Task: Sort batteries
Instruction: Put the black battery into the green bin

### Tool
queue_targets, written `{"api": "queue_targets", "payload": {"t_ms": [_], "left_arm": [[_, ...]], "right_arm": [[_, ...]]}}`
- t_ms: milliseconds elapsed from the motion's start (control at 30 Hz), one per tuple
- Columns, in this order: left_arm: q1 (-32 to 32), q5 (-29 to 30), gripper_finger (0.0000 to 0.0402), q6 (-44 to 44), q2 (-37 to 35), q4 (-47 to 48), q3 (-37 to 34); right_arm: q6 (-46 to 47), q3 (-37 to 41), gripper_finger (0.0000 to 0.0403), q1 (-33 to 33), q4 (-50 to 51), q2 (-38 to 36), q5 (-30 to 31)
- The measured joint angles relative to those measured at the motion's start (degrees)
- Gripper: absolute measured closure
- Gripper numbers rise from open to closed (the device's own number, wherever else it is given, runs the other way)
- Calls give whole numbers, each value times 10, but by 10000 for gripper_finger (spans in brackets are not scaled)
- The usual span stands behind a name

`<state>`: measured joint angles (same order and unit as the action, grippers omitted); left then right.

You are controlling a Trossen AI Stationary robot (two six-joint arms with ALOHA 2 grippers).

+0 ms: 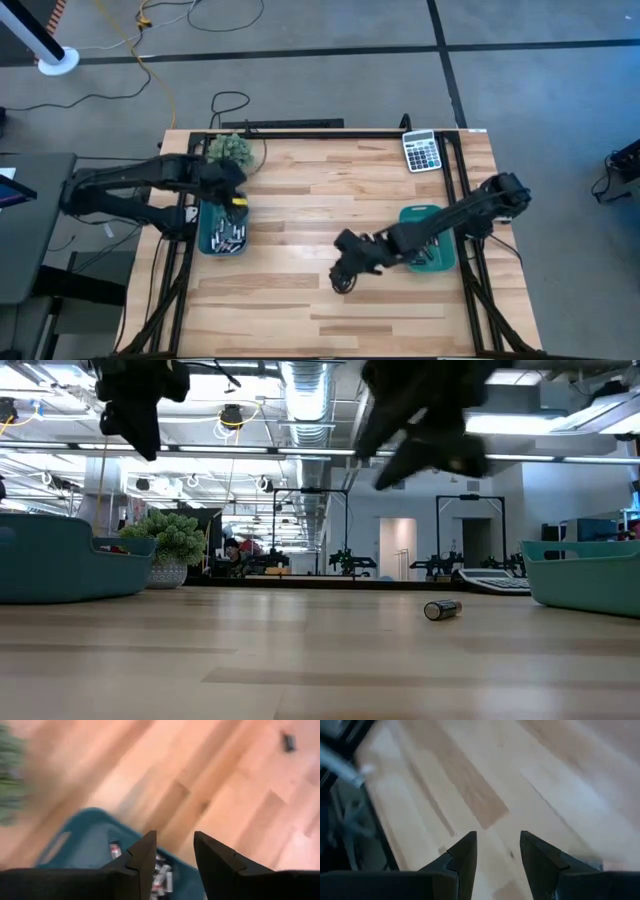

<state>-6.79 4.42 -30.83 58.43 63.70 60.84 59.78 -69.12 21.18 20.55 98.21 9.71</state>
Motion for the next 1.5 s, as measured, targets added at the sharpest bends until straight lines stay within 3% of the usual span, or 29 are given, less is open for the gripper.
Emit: {"api": "queue_targets", "payload": {"t_ms": [167, 300, 567, 833, 1267, 1500], "left_arm": [[69, 4, 274, -57, 0, -68, -47], [106, 10, 274, -120, 0, -100, -77], [138, 27, 274, -218, 0, -154, -115], [143, 49, 274, -272, 0, -159, -116], [143, 56, 274, -314, 0, -187, -116], [143, 56, 274, -324, 0, -187, -116]], "right_arm": [[-188, -29, 237, -53, 0, 0, -59], [-287, -60, 237, -95, 83, 0, -93], [-441, -97, 237, -136, 203, 0, -100], [-528, -100, 220, -129, 299, 2, -103], [-781, -100, 200, -68, 301, 88, -120], [-808, -100, 217, -47, 260, 159, -120]]}}
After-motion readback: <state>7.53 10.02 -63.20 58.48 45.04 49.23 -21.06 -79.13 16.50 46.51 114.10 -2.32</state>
